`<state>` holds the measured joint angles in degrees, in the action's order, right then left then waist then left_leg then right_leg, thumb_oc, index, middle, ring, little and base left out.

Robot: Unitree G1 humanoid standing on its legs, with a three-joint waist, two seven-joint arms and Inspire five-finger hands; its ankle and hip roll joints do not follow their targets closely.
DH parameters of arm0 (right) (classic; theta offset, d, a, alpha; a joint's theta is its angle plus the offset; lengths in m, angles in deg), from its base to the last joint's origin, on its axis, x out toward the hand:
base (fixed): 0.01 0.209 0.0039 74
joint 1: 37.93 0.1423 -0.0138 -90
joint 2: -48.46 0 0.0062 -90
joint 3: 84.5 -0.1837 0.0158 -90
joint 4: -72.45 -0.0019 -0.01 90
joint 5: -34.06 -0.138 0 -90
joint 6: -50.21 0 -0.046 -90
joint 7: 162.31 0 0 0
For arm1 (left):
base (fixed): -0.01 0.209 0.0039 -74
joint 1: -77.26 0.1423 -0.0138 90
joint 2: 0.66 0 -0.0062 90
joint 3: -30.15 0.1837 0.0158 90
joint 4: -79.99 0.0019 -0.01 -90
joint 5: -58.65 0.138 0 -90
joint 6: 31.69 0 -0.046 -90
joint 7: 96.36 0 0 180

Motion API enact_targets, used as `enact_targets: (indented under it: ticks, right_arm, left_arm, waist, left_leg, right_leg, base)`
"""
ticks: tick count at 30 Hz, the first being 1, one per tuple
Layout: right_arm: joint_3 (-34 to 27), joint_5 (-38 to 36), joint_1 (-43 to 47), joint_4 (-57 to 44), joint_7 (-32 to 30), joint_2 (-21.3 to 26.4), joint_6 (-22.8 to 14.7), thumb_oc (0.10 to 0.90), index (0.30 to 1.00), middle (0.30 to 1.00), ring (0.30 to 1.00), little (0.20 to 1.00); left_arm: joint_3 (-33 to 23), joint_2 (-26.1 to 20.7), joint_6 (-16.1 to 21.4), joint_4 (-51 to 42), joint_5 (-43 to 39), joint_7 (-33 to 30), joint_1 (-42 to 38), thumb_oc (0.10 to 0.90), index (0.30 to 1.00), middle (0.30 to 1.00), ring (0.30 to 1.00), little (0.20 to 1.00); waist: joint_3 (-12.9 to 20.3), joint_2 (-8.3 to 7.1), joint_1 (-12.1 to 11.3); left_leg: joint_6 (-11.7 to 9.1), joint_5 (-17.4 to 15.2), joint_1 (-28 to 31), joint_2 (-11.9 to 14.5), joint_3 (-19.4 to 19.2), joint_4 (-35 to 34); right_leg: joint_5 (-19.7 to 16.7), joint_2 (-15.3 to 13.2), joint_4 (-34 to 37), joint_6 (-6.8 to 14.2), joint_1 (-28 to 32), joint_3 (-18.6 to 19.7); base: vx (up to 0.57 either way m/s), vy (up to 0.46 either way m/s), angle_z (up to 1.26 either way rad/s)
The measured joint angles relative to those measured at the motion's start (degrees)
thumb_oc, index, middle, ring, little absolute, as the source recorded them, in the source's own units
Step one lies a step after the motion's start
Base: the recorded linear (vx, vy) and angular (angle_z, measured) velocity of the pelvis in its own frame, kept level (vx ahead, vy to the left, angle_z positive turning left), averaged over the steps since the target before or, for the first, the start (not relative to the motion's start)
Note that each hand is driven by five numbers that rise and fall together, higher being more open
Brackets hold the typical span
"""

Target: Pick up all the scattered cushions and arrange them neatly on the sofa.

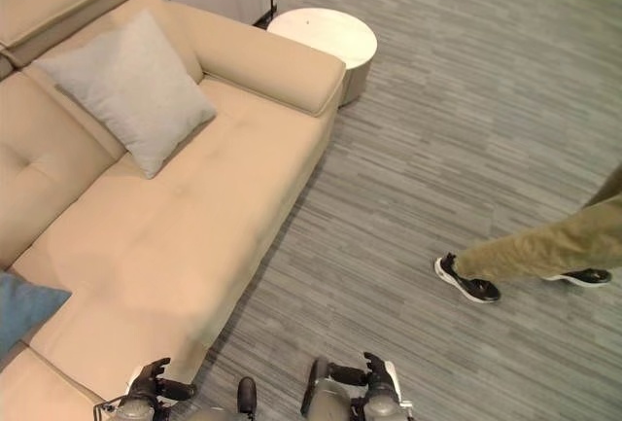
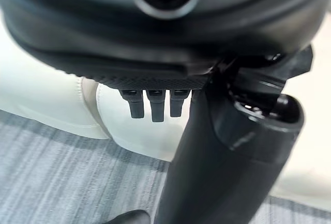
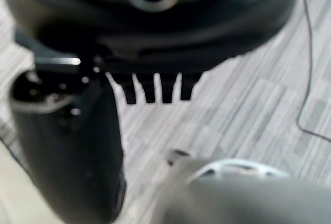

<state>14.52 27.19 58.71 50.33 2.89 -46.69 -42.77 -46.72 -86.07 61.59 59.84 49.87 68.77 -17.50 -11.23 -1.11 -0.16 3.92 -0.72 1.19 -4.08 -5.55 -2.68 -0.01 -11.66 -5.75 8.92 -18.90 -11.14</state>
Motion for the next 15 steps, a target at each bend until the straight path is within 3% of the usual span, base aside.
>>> enact_targets:
  ticks: [2, 3, 4, 5, 7, 8, 10, 11, 12, 13, 15]
  right_arm:
    - [0.00, 0.06, -0.53, 0.66, 0.13, -0.24, 0.30, 0.800, 0.900, 0.900, 0.900, 0.900]
    - [0.01, 0.05, -0.74, 1.23, 0.32, -0.20, 0.31, 0.800, 0.900, 0.900, 0.900, 0.900]
    - [-0.02, 0.05, -1.05, 1.48, 0.31, -0.03, 0.36, 0.800, 0.900, 0.900, 0.900, 0.900]
    - [-0.08, 0.05, -1.45, 1.55, 0.40, 0.65, 0.39, 0.800, 0.900, 0.900, 0.900, 0.900]
    - [-0.53, 0.05, -2.24, 1.54, 0.41, 0.78, 0.45, 0.800, 0.900, 0.900, 0.900, 0.900]
    - [-0.70, -0.03, -1.22, 1.39, 0.34, 1.10, 0.46, 0.800, 0.900, 0.900, 0.900, 0.900]
    - [-0.90, -0.11, -1.45, 1.39, 0.31, 1.50, 0.33, 0.800, 0.900, 0.900, 0.900, 0.900]
    - [-0.43, -0.14, -1.30, 0.98, 0.30, 2.09, 0.16, 0.800, 0.900, 0.900, 0.900, 0.900]
    - [-0.50, -0.23, -1.26, 0.82, 0.33, 2.43, 0.00, 0.800, 0.900, 0.900, 0.900, 0.900]
    - [-0.39, -0.26, -0.95, 0.91, 0.30, 2.52, -0.08, 0.800, 0.900, 0.900, 0.900, 0.900]
    - [0.70, -0.66, -0.30, 1.32, 0.24, 2.39, 0.00, 0.800, 0.900, 0.900, 0.900, 0.900]
  left_arm:
    - [-0.21, 0.04, 0.13, -0.16, 0.03, -0.02, 1.38, 0.800, 0.900, 0.900, 0.900, 0.900]
    - [-0.45, -0.05, 0.18, -0.18, -0.01, -0.06, 1.78, 0.800, 0.900, 0.900, 0.900, 0.900]
    - [-0.38, 0.04, 0.21, -0.31, 0.03, -0.26, 2.08, 0.800, 0.900, 0.900, 0.900, 0.900]
    - [-0.40, 0.96, 0.20, -0.21, 0.02, -0.65, 2.52, 0.800, 0.900, 0.900, 0.900, 0.900]
    - [-0.38, 1.06, 0.20, -0.26, 0.00, -0.52, 2.27, 0.800, 0.900, 0.900, 0.900, 0.900]
    - [-0.67, 1.20, 0.34, 0.05, -0.04, -0.48, 1.90, 0.800, 0.900, 0.900, 0.900, 0.900]
    - [-0.91, 1.40, 0.53, -0.38, -0.21, -0.33, 0.60, 0.800, 0.900, 0.900, 0.900, 0.900]
    - [-1.64, 1.86, 0.72, -0.72, -0.19, -0.30, -0.14, 0.800, 0.900, 0.900, 0.900, 0.900]
    - [-2.20, 2.24, 0.75, -0.77, -0.18, -0.32, -0.44, 0.800, 0.900, 0.900, 0.900, 0.900]
    - [-1.83, 2.55, 0.71, -1.01, -0.16, -0.25, -1.01, 0.800, 0.900, 0.900, 0.900, 0.900]
    - [-1.91, 3.18, 0.90, -2.52, -0.28, 0.62, -1.01, 0.800, 0.900, 0.900, 0.900, 0.900]
  waist:
    - [-0.01, -1.15, 0.79]
    - [0.09, -1.21, 0.92]
    - [0.55, -0.79, 1.00]
    - [1.58, 1.21, 1.10]
    - [1.74, 1.28, 0.84]
    - [1.83, 0.86, 0.82]
    - [1.82, -0.51, 0.68]
    - [1.82, -0.52, -0.60]
    - [1.70, -0.73, -0.59]
    - [1.61, -0.46, -0.65]
    - [1.30, -0.90, -0.75]
  left_leg:
    - [-1.29, -1.02, 3.43, 0.01, 1.01, -1.18]
    - [-2.07, -1.85, 4.64, 0.40, 1.84, -1.49]
    - [-2.64, -2.90, 5.13, 1.61, 2.51, -1.35]
    - [-4.03, -3.75, 5.58, 4.69, 3.08, -0.91]
    - [-5.04, -4.56, 4.52, 6.17, 3.30, 3.54]
    - [-5.80, -4.47, 1.51, 7.12, 3.87, 10.44]
    - [-7.68, -3.99, -4.95, 6.38, 4.45, 23.69]
    - [-10.54, -2.09, -8.84, 7.02, 5.24, 32.13]
    - [-11.10, 0.18, -11.05, 7.53, 6.06, 35.85]
    - [-11.24, 0.22, -13.52, 7.97, 5.56, 40.78]
    - [-10.10, -0.63, -16.33, 8.01, 4.35, 40.02]
  right_leg:
    - [-3.35, -0.20, 0.67, -1.31, 1.70, 0.08]
    - [-5.41, 0.39, 0.37, -3.10, 2.37, 0.11]
    - [-7.19, 1.25, -0.37, -4.13, 2.54, -0.06]
    - [-6.77, 3.96, -0.70, -5.18, 3.53, -1.31]
    - [-6.80, 5.94, 1.34, -7.51, 5.91, -2.47]
    - [-6.36, 6.53, 3.67, -8.31, 8.02, -3.15]
    - [-6.74, 6.24, 6.26, -9.91, 10.02, -3.66]
    - [-6.70, 6.62, 6.63, -11.61, 11.08, -3.60]
    - [-5.34, 7.06, 6.76, -13.44, 11.58, -3.59]
    - [-5.18, 7.36, 7.19, -13.69, 12.61, -4.40]
    - [-3.72, 8.13, 8.18, -14.38, 14.76, -5.14]
  base:
    - [0.28, -0.235, 0.30]
    - [0.32, -0.268, 0.29]
    - [0.30, -0.263, 0.20]
    - [0.26, -0.273, 0.17]
    - [0.17, -0.263, 0.14]
    - [0.11, -0.271, 0.19]
    - [0.09, -0.231, 0.08]
    - [0.15, -0.244, -0.08]
    - [0.15, -0.243, 0.00]
    - [0.21, -0.148, 0.22]
    - [0.28, -0.130, 0.21]
